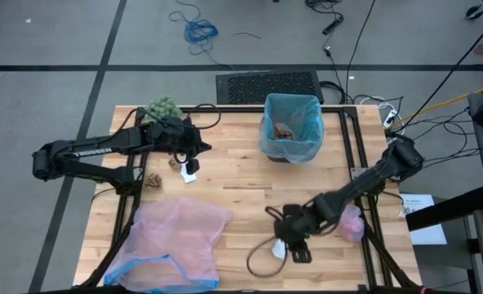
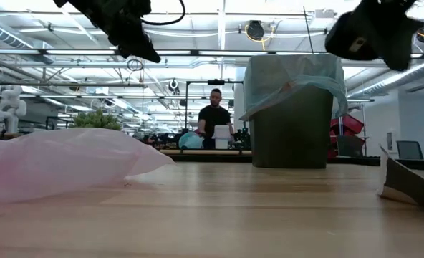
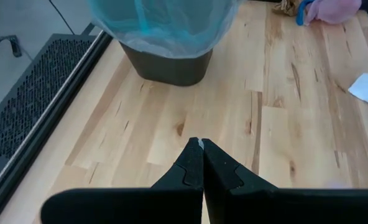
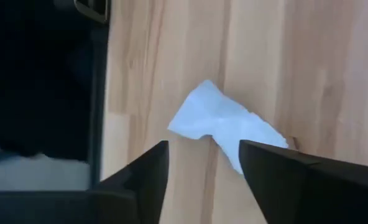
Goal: Place trash/remove bag and relplace
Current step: Put the white paper into the trash bin, then put the pink trash bag into the trash bin
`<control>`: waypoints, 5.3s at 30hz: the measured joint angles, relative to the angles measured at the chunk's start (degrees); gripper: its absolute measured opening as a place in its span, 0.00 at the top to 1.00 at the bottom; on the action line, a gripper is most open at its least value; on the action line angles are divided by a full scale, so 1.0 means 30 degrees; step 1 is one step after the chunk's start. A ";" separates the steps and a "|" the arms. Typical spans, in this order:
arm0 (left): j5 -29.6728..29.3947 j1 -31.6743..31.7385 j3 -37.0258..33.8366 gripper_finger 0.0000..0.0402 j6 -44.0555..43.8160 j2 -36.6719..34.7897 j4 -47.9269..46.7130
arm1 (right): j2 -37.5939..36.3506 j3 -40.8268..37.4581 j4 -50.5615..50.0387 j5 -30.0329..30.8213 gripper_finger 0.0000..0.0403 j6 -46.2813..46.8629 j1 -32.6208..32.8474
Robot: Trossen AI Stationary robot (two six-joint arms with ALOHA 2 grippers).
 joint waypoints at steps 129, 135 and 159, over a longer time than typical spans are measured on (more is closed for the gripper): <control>-0.3416 -0.4124 0.0000 1.00 -0.2646 0.2507 0.5240 | -0.0959 1.1587 -1.6885 0.6711 0.47 -0.2860 -1.2504; -0.3416 -0.4124 0.0000 1.00 -0.2632 0.2507 0.5215 | -0.1097 1.1762 -1.6954 0.3428 0.52 -0.1684 -0.9840; -0.3429 -0.4123 0.0000 1.00 -0.2632 0.2507 0.4785 | -0.1079 -0.0404 -1.5660 -0.4265 0.35 1.3554 -0.0318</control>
